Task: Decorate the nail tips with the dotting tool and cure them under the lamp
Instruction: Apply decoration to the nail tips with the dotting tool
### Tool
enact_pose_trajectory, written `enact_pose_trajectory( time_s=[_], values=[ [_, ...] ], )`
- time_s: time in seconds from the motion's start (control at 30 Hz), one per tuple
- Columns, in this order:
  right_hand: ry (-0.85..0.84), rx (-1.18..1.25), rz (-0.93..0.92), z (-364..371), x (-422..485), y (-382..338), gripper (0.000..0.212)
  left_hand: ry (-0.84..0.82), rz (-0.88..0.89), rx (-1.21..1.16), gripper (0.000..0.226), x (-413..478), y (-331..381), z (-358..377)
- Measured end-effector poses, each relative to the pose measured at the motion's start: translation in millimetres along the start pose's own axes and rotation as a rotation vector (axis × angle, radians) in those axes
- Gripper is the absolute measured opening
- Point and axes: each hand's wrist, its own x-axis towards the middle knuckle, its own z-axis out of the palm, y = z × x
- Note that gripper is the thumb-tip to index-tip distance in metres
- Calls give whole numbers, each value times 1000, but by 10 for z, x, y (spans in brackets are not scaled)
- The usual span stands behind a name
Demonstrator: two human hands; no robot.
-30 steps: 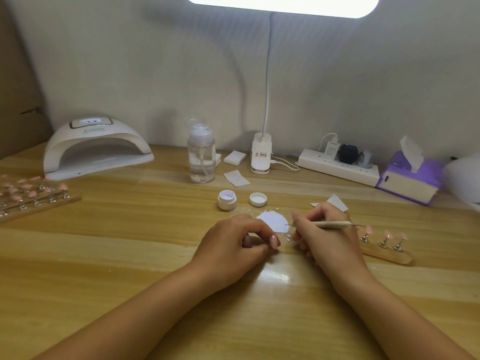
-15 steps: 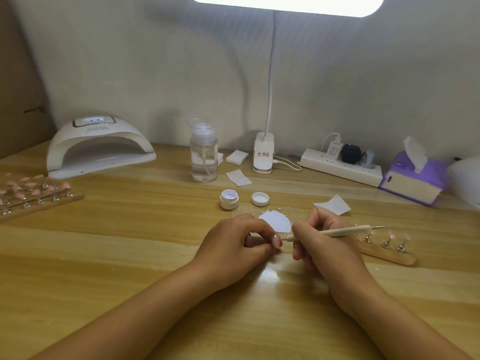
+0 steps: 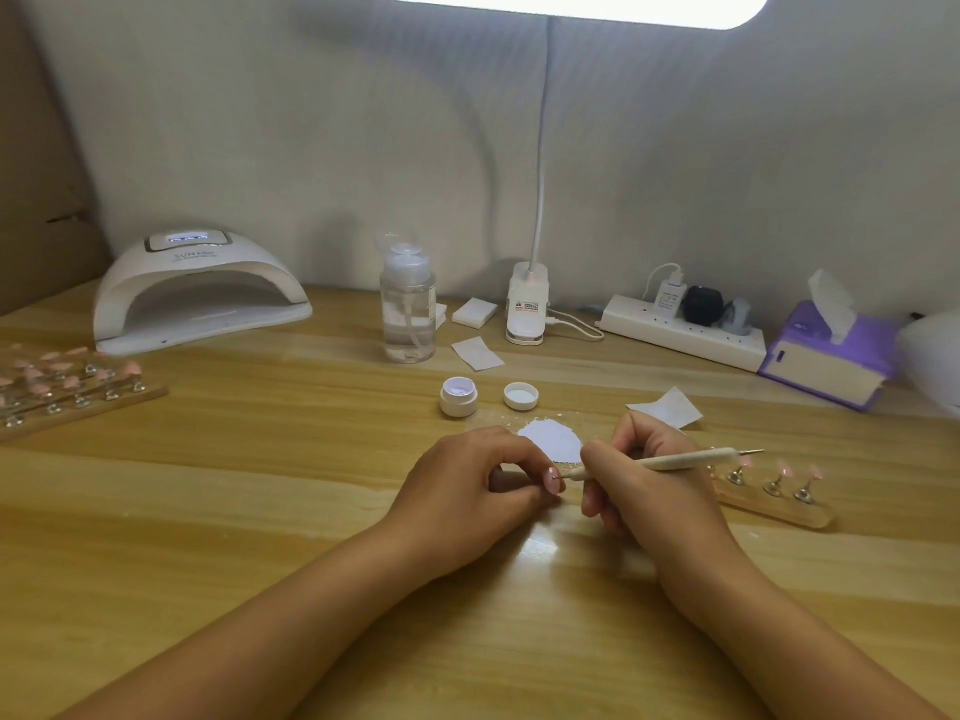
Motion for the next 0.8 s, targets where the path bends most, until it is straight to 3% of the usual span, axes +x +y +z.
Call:
enact_pose_trajectory(
  time_s=[0.8],
  values=[
    [8, 41, -5, -5, -12, 1, 31, -1, -12, -3, 4, -3, 7, -2]
  ],
)
